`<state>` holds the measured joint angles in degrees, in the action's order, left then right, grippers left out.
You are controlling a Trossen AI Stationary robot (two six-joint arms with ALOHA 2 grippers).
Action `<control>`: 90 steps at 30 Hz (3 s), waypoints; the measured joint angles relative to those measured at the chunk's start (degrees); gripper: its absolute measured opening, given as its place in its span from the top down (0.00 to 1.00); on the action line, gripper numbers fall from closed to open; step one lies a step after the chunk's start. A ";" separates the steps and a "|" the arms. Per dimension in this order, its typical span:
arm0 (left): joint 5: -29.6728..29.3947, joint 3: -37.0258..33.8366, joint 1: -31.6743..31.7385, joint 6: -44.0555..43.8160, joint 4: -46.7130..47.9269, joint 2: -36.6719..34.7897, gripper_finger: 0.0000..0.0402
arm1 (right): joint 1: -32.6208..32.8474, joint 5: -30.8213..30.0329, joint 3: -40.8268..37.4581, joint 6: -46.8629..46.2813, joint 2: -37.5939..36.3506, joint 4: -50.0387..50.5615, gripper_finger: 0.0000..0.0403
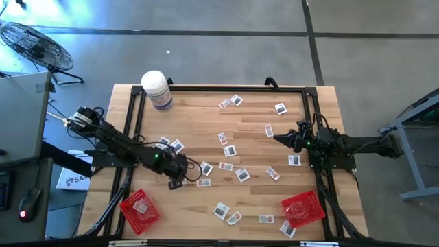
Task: Pick & Place First Aid Supplies
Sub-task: Put the ointment pack into the left red bin
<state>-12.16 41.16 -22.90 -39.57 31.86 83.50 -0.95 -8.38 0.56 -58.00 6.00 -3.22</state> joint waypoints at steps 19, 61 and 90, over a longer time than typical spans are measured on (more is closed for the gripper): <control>-0.32 -3.15 -0.04 -4.26 -2.70 -0.16 0.68 | 0.02 0.00 0.00 0.00 0.00 0.00 0.84; -1.86 -2.97 0.04 -26.65 -2.76 -0.13 0.68 | 0.02 0.00 0.00 0.00 -0.02 0.00 0.84; -5.19 -2.36 0.00 -26.69 -5.34 1.98 0.68 | 0.02 0.00 0.00 0.00 0.00 0.02 0.84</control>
<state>-17.35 38.80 -22.90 -66.26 26.52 85.48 -0.93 -8.38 0.56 -58.00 6.00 -3.20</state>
